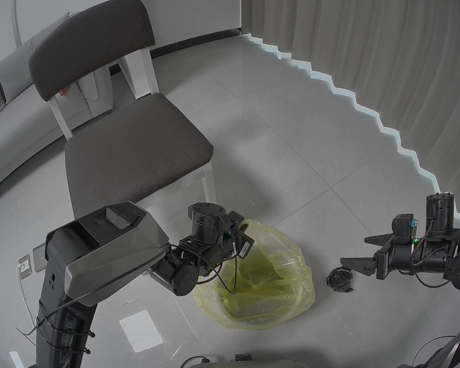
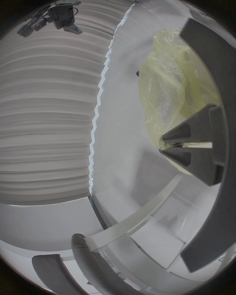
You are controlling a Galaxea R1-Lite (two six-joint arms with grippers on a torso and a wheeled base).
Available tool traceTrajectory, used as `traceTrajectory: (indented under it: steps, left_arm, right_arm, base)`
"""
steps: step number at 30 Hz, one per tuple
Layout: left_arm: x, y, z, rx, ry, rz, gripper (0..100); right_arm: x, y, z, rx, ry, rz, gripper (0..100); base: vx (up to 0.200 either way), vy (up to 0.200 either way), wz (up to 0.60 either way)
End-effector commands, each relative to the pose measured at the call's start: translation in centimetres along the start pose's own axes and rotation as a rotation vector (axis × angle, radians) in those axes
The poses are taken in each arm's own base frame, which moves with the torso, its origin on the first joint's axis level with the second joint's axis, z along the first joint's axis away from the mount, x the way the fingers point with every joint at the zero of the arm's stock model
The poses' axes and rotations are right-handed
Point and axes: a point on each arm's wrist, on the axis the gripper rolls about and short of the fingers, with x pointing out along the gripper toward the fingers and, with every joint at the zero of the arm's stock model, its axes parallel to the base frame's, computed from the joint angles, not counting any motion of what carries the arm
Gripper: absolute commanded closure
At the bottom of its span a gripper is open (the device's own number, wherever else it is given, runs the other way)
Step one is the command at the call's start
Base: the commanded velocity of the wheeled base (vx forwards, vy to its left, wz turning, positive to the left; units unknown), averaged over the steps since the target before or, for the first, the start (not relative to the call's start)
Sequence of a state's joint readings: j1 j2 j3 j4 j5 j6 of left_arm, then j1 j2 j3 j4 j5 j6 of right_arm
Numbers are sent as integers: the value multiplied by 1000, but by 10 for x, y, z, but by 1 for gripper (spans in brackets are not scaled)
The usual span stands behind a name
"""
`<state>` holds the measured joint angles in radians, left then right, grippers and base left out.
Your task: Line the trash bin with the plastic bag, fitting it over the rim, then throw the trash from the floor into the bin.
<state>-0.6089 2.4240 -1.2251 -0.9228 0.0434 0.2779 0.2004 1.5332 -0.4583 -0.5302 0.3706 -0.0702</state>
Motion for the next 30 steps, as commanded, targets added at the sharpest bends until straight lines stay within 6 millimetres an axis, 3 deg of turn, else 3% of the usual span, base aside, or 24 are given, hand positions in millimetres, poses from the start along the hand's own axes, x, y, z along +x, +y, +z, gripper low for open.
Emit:
traceTrajectory:
  steps: [1, 9, 16, 29, 30]
  left_arm:
    - [8, -4, -12, -8, 35, -12, 100]
    - [28, -11, -24, -54, 43, -22, 100]
    - [27, -32, -23, -112, 69, -69, 100]
    - [28, -31, -33, -114, 92, -59, 100]
    - [28, -31, -32, -114, 90, -59, 0]
  right_arm:
    - [4, -1, -3, 4, 17, 2, 0]
    - [11, -4, -7, 12, 37, 4, 0]
    - [20, -12, -12, 32, 62, -10, 0]
    - [25, -13, -15, 35, 66, 0, 0]
    - [26, -13, -15, 35, 68, 0, 0]
  base:
    - [0, 0, 0]
    - [0, 0, 0]
    - [0, 0, 0]
    - [0, 0, 0]
    - [0, 0, 0]
